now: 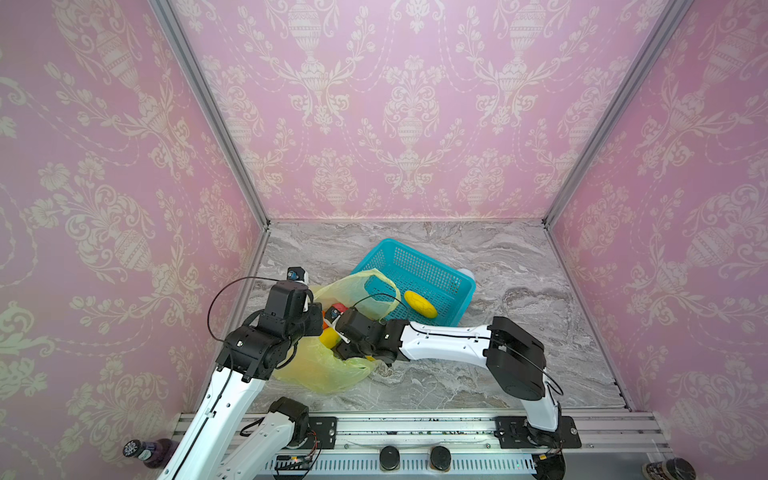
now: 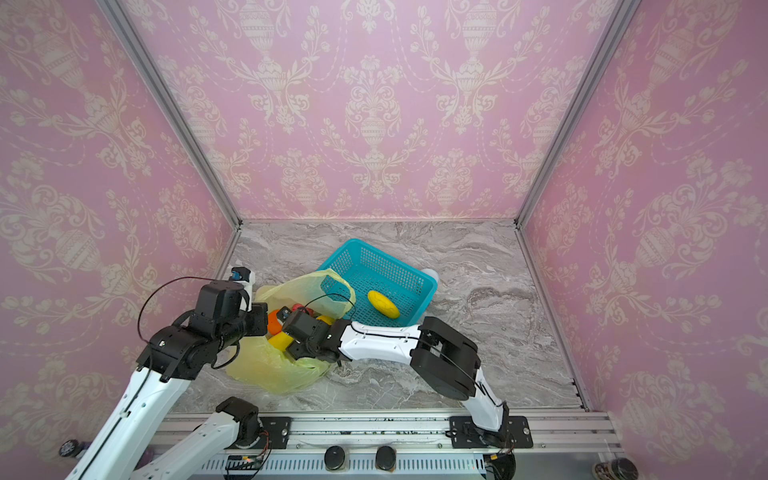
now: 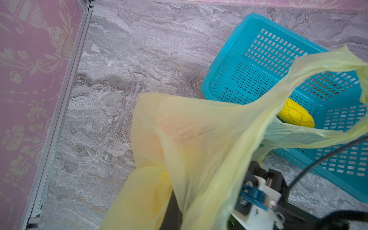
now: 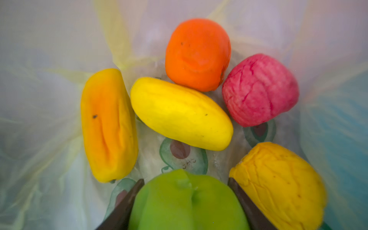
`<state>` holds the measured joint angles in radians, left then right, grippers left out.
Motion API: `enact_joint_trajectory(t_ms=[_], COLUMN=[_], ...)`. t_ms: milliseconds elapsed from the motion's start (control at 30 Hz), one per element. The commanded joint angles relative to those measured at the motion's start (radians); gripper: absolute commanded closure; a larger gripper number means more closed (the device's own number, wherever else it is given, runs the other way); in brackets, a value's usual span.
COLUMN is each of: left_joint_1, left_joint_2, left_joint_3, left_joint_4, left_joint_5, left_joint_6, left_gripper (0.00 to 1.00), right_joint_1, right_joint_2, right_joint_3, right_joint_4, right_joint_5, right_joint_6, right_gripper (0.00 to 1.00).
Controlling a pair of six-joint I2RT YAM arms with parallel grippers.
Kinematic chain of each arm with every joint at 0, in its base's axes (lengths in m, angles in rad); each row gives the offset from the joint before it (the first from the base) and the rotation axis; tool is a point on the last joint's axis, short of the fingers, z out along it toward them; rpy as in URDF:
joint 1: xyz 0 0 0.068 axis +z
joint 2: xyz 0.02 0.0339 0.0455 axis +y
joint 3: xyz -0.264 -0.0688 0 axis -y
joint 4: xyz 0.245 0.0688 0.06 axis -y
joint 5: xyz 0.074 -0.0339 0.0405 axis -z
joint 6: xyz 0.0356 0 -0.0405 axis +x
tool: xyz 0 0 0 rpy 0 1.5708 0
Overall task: Untie the knot of the plastic bag and take out the fruit
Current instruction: 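Grasp the green fruit in the bag with the right gripper, then lift the green fruit out and carry it over the teal basket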
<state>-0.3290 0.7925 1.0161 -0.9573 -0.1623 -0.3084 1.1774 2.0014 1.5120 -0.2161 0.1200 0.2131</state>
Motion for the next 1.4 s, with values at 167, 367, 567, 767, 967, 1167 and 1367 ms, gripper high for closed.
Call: enact_joint_trajectory(t_ms=[167, 367, 567, 767, 967, 1167, 1367], left_joint_1=[0.01, 0.01, 0.01, 0.011, 0.011, 0.011, 0.011], left_joint_2=[-0.007, -0.006, -0.003, 0.007, 0.003, -0.004, -0.003], left_joint_3=[-0.008, -0.011, -0.01, -0.009, -0.01, -0.01, -0.01], left_joint_4=[0.006, 0.006, 0.007, 0.006, 0.006, 0.006, 0.006], left_joint_5=[0.002, 0.001, 0.0, -0.006, -0.008, -0.005, -0.006], left_joint_6=[-0.013, -0.012, -0.012, -0.012, -0.013, -0.013, -0.012], left_gripper=[1.0, 1.0, 1.0, 1.0, 1.0, 1.0, 1.0], right_joint_1=[-0.027, -0.028, -0.094, -0.221, -0.325, -0.446, -0.533], right_joint_2=[-0.189, -0.395, -0.636, -0.764, -0.857, -0.814, -0.618], right_joint_3=[-0.078, -0.244, -0.565, -0.685, -0.78, -0.775, -0.669], right_joint_4=[0.071, 0.184, 0.357, 0.388, 0.411, 0.369, 0.314], right_joint_5=[0.071, 0.141, 0.185, 0.207, 0.29, 0.26, 0.164], right_joint_6=[-0.056, -0.136, -0.111, -0.035, 0.034, 0.104, 0.162], right_gripper=[0.53, 0.55, 0.59, 0.68, 0.68, 0.68, 0.71])
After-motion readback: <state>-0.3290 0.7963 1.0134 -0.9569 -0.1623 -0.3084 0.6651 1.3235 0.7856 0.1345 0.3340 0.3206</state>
